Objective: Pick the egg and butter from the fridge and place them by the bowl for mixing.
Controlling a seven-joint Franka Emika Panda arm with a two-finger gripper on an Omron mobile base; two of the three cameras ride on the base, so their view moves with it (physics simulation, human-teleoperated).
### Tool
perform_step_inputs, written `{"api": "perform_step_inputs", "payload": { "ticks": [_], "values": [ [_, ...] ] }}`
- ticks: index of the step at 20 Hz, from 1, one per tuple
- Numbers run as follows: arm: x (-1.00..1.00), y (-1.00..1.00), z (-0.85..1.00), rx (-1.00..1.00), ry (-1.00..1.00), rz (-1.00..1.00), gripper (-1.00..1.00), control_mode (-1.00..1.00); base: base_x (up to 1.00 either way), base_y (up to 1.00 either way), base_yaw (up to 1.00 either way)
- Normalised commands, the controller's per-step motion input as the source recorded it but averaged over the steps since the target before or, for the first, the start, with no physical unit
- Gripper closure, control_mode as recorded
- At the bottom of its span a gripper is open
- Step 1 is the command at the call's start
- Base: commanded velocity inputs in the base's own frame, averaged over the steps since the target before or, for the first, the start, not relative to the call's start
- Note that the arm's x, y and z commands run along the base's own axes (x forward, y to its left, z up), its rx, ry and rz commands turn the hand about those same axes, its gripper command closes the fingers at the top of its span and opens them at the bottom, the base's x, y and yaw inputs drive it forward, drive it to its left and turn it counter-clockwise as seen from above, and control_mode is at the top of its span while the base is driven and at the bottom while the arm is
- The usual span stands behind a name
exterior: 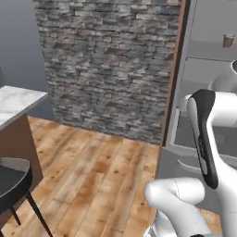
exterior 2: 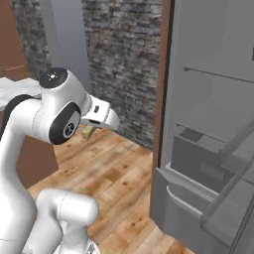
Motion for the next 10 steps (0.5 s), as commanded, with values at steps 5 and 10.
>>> {"api": "perform_step_inputs", "payload": {
  "ticks": [5, 10],
  "values": [
    [0.0, 0.0, 0.0, 0.0, 0.0, 0.0, 1.0, 1.0, -0.06, 0.0, 1.0],
    [0.0, 0.0, 0.0, 0.0, 0.0, 0.0, 1.0, 1.0, -0.04, 0.0, 1.0]
  ]
}}
